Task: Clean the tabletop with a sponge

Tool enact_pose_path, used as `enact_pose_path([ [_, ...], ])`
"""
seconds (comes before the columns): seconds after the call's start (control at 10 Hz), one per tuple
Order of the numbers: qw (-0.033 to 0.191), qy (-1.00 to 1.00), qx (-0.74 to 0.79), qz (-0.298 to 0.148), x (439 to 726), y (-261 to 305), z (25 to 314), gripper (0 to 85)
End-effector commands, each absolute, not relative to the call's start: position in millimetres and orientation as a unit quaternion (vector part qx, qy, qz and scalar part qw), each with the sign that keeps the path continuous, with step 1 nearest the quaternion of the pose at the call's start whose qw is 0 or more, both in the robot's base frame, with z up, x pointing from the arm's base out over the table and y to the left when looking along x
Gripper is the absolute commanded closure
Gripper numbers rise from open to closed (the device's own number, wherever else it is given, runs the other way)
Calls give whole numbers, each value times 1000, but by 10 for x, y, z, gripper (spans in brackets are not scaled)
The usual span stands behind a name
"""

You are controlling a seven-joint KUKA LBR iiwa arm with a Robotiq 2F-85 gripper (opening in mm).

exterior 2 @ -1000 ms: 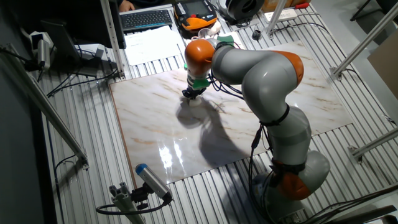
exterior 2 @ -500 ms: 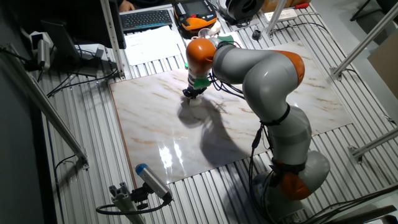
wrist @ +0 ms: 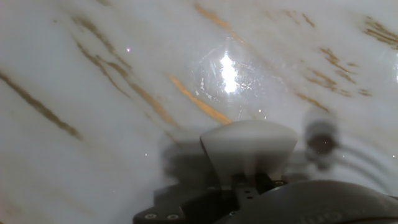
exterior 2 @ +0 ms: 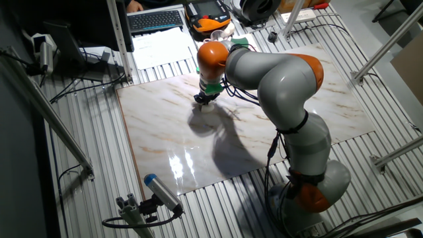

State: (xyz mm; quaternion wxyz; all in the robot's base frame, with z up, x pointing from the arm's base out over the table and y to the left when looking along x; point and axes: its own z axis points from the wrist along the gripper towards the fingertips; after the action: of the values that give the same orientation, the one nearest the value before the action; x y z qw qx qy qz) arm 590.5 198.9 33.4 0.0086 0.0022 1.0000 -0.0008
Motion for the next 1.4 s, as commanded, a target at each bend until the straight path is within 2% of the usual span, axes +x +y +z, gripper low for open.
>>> enact_pose_path([
  [0.0, 9, 1000, 0, 0, 5905, 1989, 334, 850],
  [0.3, 7, 1000, -13, 4, 5905, 1989, 334, 850],
  [1.0, 32, 999, 7, 2, 5905, 1989, 334, 850],
  [1.3, 28, 1000, 6, 7, 5901, 1980, 329, 850],
])
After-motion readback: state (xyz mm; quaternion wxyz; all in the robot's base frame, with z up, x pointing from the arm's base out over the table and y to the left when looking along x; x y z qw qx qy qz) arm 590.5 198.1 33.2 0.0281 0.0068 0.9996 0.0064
